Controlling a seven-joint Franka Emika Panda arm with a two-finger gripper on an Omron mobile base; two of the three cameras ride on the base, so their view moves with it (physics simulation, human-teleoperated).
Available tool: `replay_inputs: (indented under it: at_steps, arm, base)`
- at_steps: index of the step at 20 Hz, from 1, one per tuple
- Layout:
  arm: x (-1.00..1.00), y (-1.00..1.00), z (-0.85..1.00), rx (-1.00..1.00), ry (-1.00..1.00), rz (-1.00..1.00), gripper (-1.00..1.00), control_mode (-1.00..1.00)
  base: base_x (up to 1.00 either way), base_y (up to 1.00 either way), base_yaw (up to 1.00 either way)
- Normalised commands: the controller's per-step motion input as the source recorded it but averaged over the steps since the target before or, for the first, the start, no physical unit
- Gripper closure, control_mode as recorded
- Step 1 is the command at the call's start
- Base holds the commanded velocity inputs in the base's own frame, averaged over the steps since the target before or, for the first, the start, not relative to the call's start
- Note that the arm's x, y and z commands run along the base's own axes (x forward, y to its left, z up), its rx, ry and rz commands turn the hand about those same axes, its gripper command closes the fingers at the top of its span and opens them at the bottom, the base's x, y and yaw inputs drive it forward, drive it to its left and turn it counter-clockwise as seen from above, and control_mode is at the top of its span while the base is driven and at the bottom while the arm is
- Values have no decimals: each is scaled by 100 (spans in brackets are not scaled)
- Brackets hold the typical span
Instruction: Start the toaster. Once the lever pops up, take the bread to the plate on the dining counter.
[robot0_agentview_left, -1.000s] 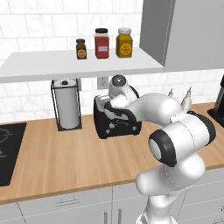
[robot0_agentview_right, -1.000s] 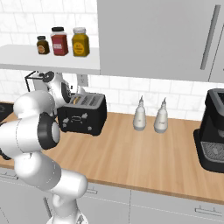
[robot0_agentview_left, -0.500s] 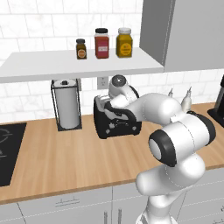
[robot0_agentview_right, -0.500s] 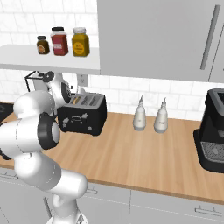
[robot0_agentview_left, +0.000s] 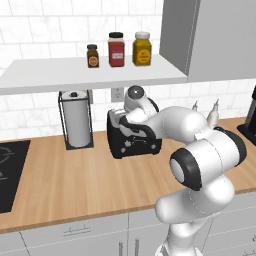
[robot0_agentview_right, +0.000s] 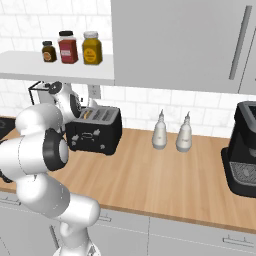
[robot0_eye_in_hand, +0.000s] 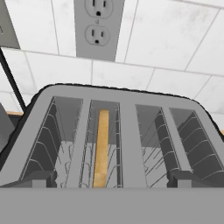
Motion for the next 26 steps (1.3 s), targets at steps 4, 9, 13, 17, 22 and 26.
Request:
replay_inputs:
  at_steps: [4, 9, 13, 17, 22, 26]
  arm:
    - [0, 0, 0, 0, 0, 0, -100, -100]
    - [0, 0, 0, 0, 0, 0, -100, -100]
    - [0, 0, 0, 0, 0, 0, -100, -100]
    - [0, 0, 0, 0, 0, 0, -100, -100]
    - [0, 0, 0, 0, 0, 0, -100, -100]
    - [0, 0, 0, 0, 0, 0, -100, -100]
  base:
    - [0, 0, 0]
    - [0, 0, 0]
    - [0, 0, 0]
    - [0, 0, 0]
    - [0, 0, 0]
    - [0, 0, 0]
